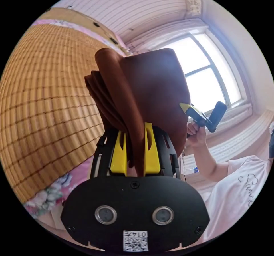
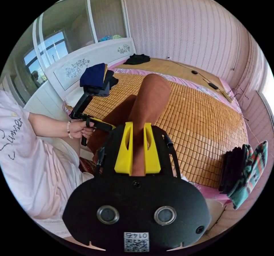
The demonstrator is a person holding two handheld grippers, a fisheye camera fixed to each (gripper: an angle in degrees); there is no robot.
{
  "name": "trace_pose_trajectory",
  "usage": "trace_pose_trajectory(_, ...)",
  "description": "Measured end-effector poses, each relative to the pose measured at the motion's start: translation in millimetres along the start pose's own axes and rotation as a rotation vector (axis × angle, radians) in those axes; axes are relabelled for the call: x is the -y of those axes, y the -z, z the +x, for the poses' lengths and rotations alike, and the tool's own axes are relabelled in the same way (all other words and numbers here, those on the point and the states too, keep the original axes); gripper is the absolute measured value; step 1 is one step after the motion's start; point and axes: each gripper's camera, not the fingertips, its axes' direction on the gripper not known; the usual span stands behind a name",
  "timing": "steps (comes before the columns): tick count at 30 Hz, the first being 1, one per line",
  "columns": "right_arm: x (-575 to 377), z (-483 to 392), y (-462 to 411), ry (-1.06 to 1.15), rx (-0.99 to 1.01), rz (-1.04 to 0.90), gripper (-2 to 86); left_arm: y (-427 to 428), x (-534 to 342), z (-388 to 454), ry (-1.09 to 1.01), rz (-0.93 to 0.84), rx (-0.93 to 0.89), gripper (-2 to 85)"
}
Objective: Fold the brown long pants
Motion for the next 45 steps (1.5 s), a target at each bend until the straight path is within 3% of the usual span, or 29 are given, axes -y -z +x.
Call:
trace_pose_trajectory(7,-51.8,162.3,211.6,-0.257,-0.405,0.153,7.7,-226.7,160.3,266.6,-0.421,-0.102,-0.191,10.8)
trace_pose_trajectory(11,-71.0,290.0,247.9,-0.597,-0.683,-0.006,16.3,-363.5,222.7,372.2,-0.469,-0.227,-0.172,13.3)
trace_pose_trajectory(13,-88.7,338.5,214.6,-0.699,-0.612,-0.028,17.3,-387.9,225.7,367.8,-0.435,-0.246,-0.149,13.1)
trace_pose_trajectory(15,-114.8,380.3,153.2,-0.814,-0.365,-0.032,18.5,-390.3,214.5,347.7,-0.428,-0.249,-0.141,12.7)
trace_pose_trajectory(16,-131.5,395.4,113.7,-0.909,-0.409,-0.098,20.4,-382.1,203.2,328.5,-0.433,-0.259,-0.111,12.6)
trace_pose_trajectory(18,-138.7,383.5,99.2,-0.943,-0.547,0.033,20.7,-355.0,184.3,295.0,-0.455,-0.286,-0.05,12.4)
trace_pose_trajectory(23,-110.9,348.7,71.2,-0.814,-0.643,-0.02,19.5,-229.0,110.1,200.6,-0.397,-0.332,0.178,11.3)
trace_pose_trajectory(31,-114.1,231.6,49.6,-0.649,-0.731,0.004,15.8,-54.4,15.9,175.5,-0.152,-0.18,0.23,10.7)
trace_pose_trajectory(34,-124.3,161.2,33.3,-0.502,-0.623,0.058,8.2,3.3,-9.6,178.4,-0.109,-0.126,0.269,10.5)
trace_pose_trajectory(38,-149.9,85.0,9.5,-0.559,-0.47,0.159,9.5,85.3,-40.8,184.4,-0.052,-0.004,0.286,10.3)
trace_pose_trajectory(41,-158.5,38.3,-30.0,-0.57,-0.302,0.113,10.5,139.2,-64.0,191.6,-0.025,0.062,0.323,10.3)
trace_pose_trajectory(45,-150.3,-26.3,-84.3,-0.503,-0.224,0.028,9.9,213.6,-94.3,200.1,0.003,0.196,0.354,10.7)
